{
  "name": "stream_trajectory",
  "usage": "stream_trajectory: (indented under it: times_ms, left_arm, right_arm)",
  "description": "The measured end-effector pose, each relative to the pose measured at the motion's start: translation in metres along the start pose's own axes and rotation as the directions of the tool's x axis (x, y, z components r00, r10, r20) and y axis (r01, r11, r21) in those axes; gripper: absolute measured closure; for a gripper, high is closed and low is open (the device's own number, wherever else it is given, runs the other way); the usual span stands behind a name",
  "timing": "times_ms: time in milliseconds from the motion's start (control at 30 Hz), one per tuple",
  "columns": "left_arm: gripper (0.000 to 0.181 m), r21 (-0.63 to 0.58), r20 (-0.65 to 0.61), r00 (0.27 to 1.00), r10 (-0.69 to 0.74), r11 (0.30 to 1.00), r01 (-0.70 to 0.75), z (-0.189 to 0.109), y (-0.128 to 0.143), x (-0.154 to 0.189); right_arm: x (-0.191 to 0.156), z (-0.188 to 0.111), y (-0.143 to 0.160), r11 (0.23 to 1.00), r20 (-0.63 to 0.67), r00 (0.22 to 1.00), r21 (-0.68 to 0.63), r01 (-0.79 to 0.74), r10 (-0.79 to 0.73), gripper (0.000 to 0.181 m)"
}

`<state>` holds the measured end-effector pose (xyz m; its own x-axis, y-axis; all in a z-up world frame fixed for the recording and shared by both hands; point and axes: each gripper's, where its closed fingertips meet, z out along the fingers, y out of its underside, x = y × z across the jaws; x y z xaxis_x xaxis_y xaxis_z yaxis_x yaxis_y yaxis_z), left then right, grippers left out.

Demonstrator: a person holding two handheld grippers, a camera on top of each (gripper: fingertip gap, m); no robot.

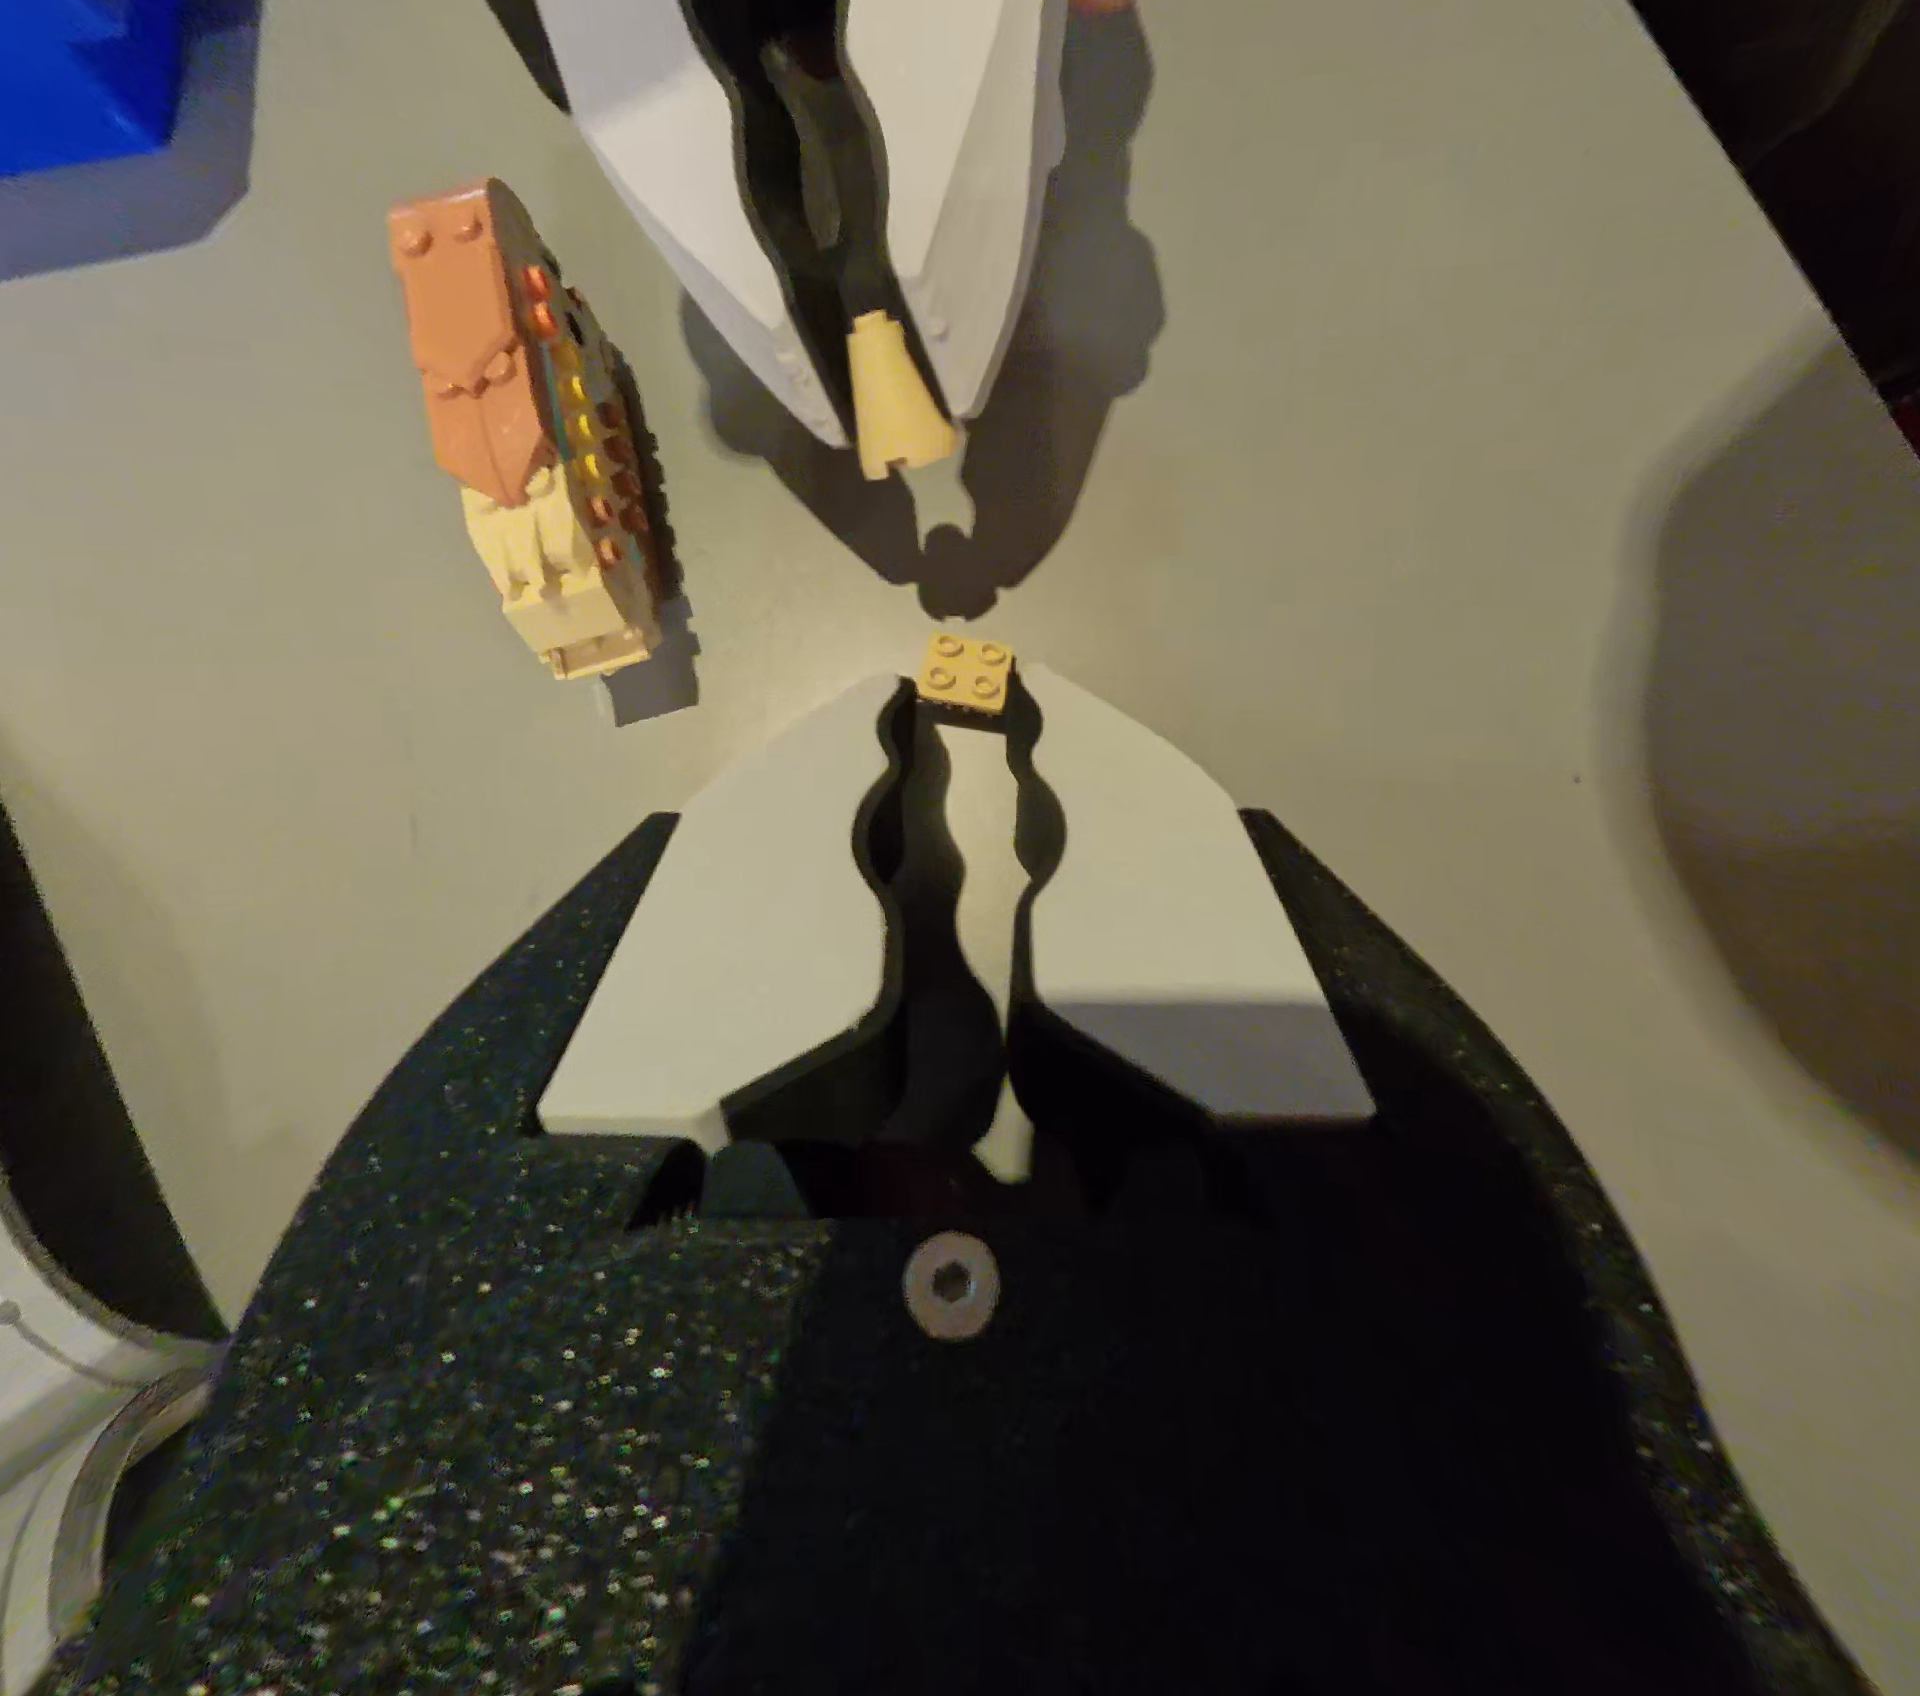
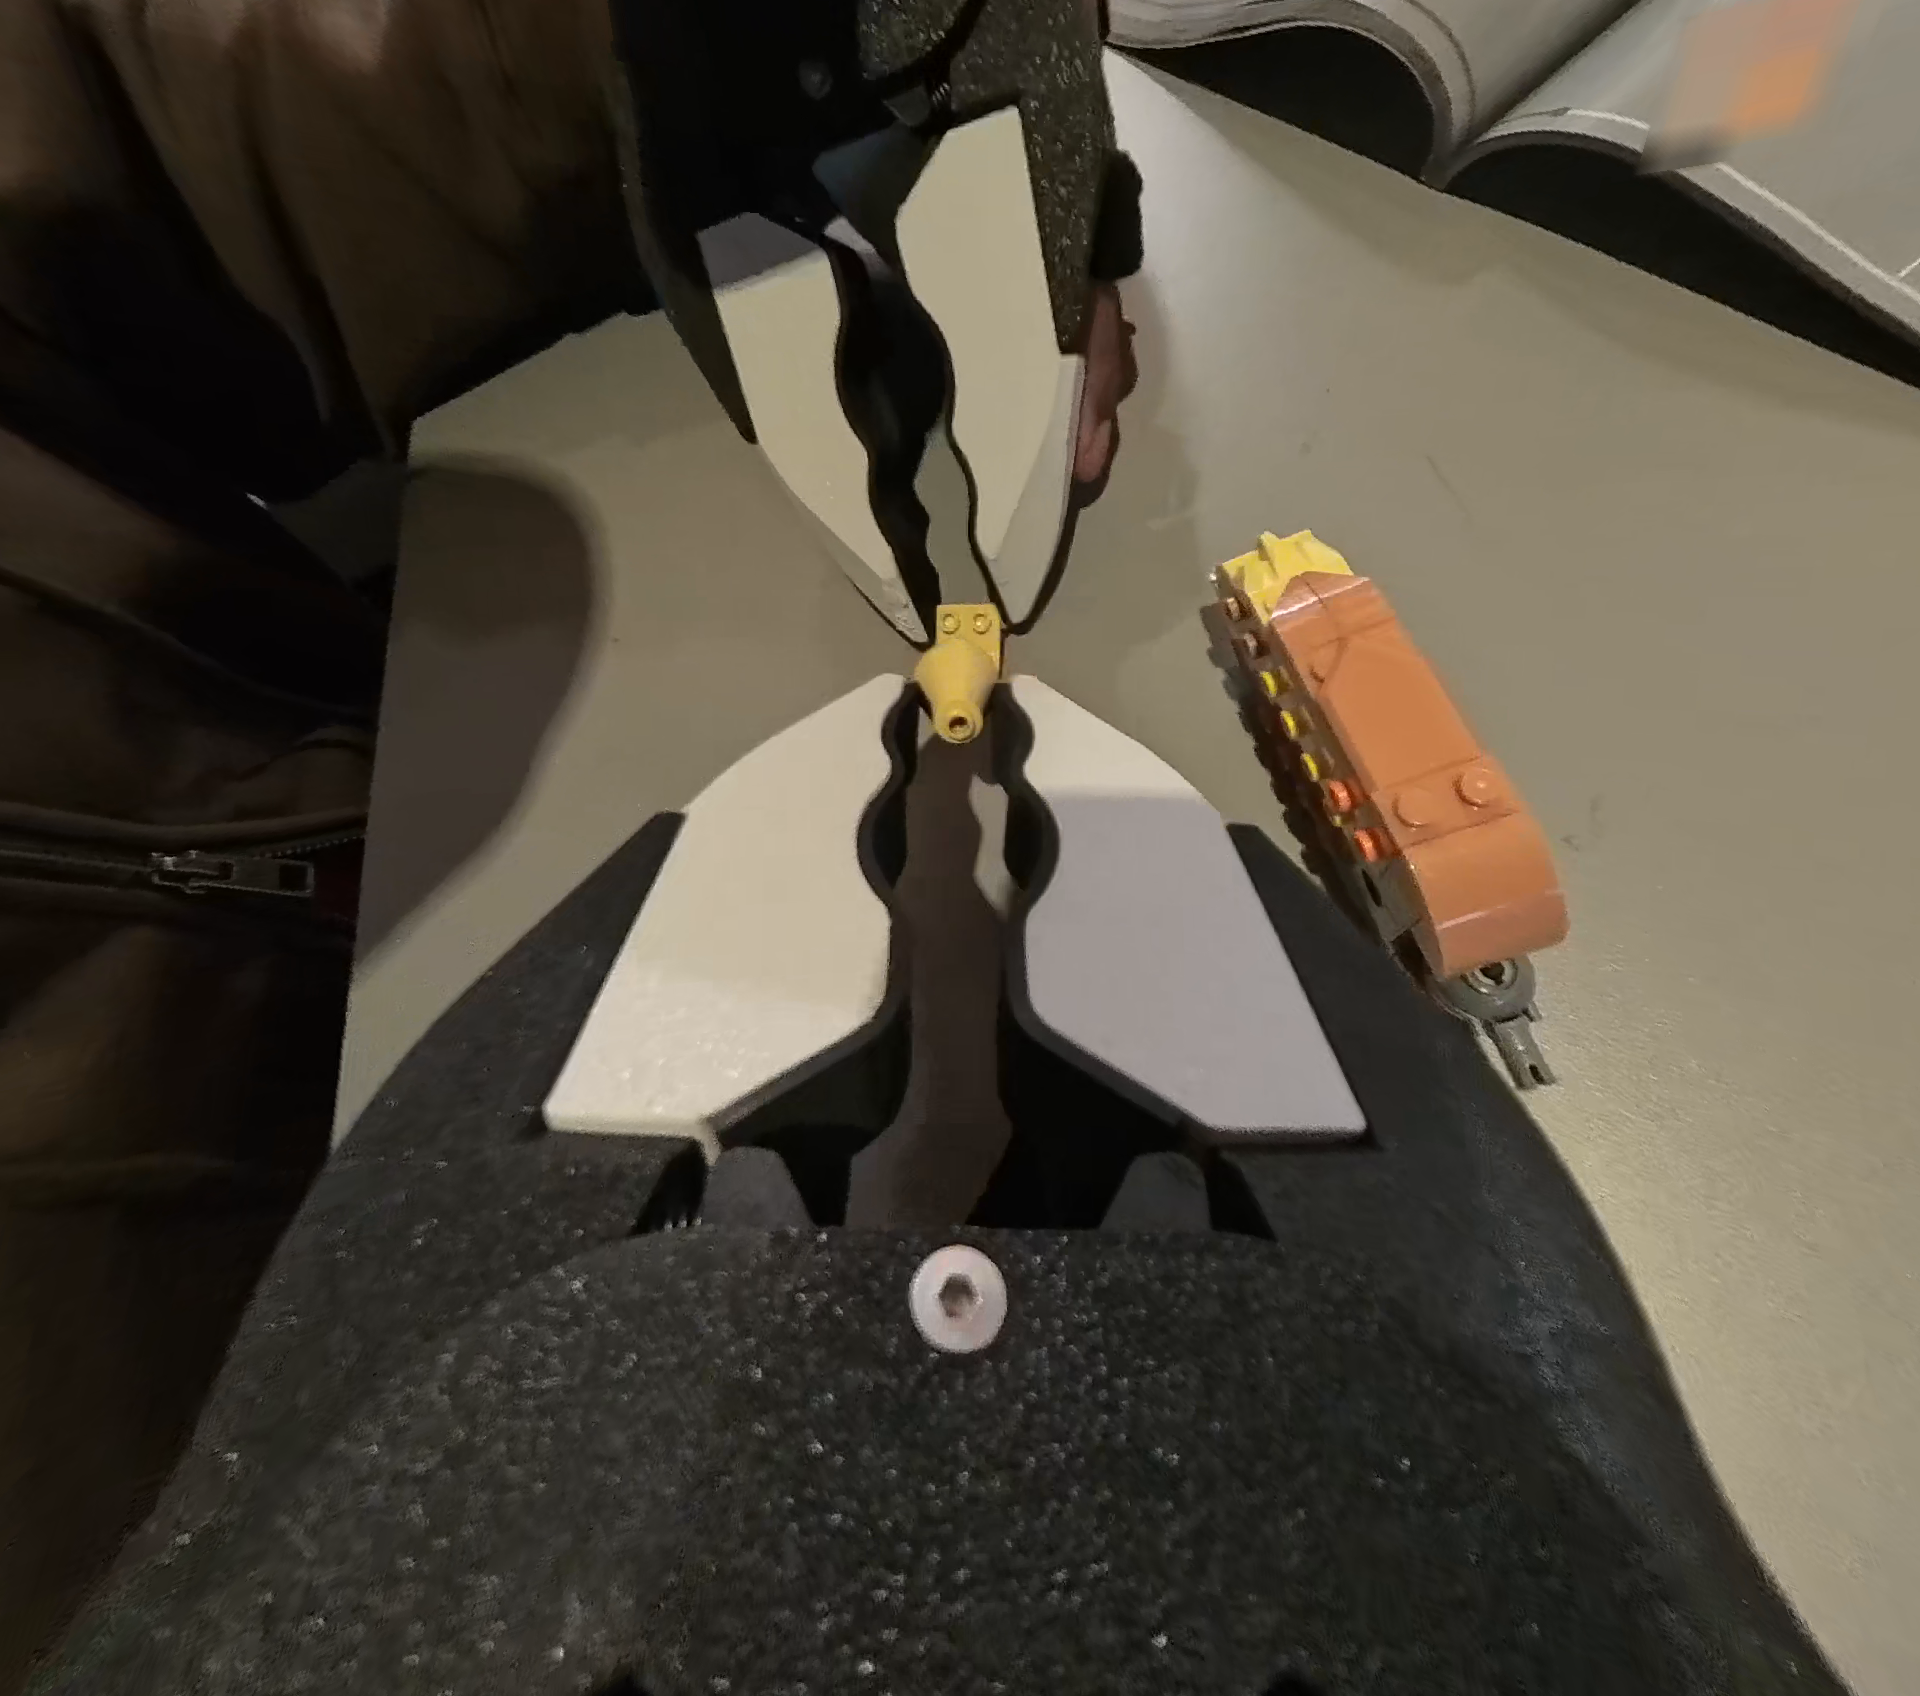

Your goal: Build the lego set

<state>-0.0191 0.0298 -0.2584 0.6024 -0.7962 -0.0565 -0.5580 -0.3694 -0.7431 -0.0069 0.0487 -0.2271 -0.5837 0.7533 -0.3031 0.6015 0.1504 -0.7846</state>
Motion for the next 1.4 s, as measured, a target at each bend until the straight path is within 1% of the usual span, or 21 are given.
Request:
stream_trajectory:
  times_ms: [167,267,400,467,667,867,1200,1300,1400]
  left_arm:
    - [0.165,0.079,0.097,0.993,-0.064,0.995,0.056,-0.002,-0.014,-0.004]
    - [0.165,0.079,0.185,0.98,-0.068,0.995,0.054,0.001,-0.019,-0.008]
    - [0.165,0.166,0.252,0.963,-0.094,0.985,0.053,-0.003,-0.037,-0.009]
    - [0.165,0.187,0.287,0.953,-0.094,0.982,0.041,-0.005,-0.041,-0.011]
    - [0.165,0.214,0.322,0.942,-0.097,0.977,0.028,-0.006,-0.043,-0.011]
    - [0.165,0.254,0.362,0.929,-0.077,0.967,-0.018,-0.01,-0.049,-0.012]
    - [0.165,0.33,0.407,0.911,-0.062,0.94,-0.083,-0.019,-0.058,-0.012]
    - [0.165,0.369,0.417,0.907,-0.06,0.923,-0.109,-0.024,-0.064,-0.011]
    - [0.165,0.431,0.409,0.91,-0.072,0.894,-0.123,-0.031,-0.072,-0.009]
  right_arm:
    - [-0.001,0.0,-0.001,1.0,0.001,1.0,0.0,-0.005,0.005,0.168]
    - [0.0,0.0,-0.001,1.0,-0.005,1.0,-0.002,-0.006,0.006,0.168]
    - [0.0,-0.001,-0.002,1.0,-0.015,1.0,0.002,-0.002,0.002,0.168]
    - [0.001,-0.003,-0.004,1.0,-0.02,1.0,0.011,-0.003,0.003,0.168]
    - [0.002,-0.003,-0.003,1.0,-0.013,1.0,0.012,-0.019,0.019,0.168]
    - [-0.001,-0.007,-0.011,0.993,0.05,0.995,0.07,-0.093,0.09,0.168]
    - [-0.006,-0.012,-0.021,0.987,0.092,0.992,0.132,-0.095,0.083,0.168]
    - [-0.009,-0.015,-0.026,0.98,0.125,0.989,0.168,-0.104,0.083,0.168]
    - [-0.015,-0.019,-0.032,0.973,0.167,0.983,0.204,-0.112,0.078,0.168]
